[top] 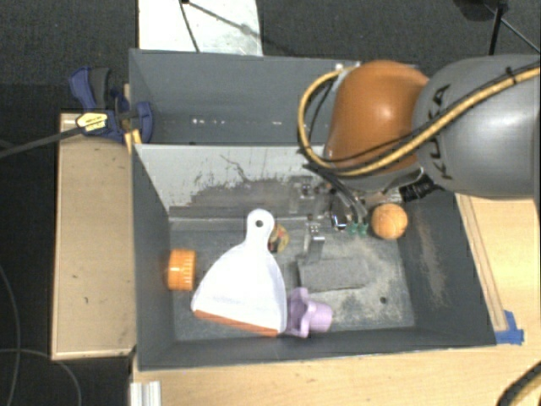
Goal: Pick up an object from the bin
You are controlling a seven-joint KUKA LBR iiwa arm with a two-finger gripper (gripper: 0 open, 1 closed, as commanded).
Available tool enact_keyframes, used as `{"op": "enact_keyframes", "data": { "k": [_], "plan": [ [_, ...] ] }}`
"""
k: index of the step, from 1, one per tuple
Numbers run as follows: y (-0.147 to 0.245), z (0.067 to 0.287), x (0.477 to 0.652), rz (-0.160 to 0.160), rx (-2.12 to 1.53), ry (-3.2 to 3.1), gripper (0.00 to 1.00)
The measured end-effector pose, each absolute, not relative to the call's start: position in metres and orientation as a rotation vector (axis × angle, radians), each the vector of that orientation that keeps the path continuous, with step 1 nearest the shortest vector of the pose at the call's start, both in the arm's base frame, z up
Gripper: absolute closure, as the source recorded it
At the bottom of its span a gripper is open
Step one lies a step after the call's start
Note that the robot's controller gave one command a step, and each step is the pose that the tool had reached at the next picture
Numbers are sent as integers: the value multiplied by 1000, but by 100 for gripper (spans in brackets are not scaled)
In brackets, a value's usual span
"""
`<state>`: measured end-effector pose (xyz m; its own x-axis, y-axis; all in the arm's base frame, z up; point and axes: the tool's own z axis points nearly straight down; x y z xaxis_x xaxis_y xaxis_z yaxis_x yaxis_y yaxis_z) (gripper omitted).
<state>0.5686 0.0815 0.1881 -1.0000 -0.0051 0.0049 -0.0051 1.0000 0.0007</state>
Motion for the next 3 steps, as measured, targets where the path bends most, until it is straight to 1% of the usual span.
{"op": "enact_keyframes", "data": {
  "k": [1,2,3],
  "plan": [
    [81,193,570,-2,6,-3145,0],
    [82,189,572,-2,6,-3143,0],
    [74,186,581,-3,-71,-3145,0]
  ]
}}
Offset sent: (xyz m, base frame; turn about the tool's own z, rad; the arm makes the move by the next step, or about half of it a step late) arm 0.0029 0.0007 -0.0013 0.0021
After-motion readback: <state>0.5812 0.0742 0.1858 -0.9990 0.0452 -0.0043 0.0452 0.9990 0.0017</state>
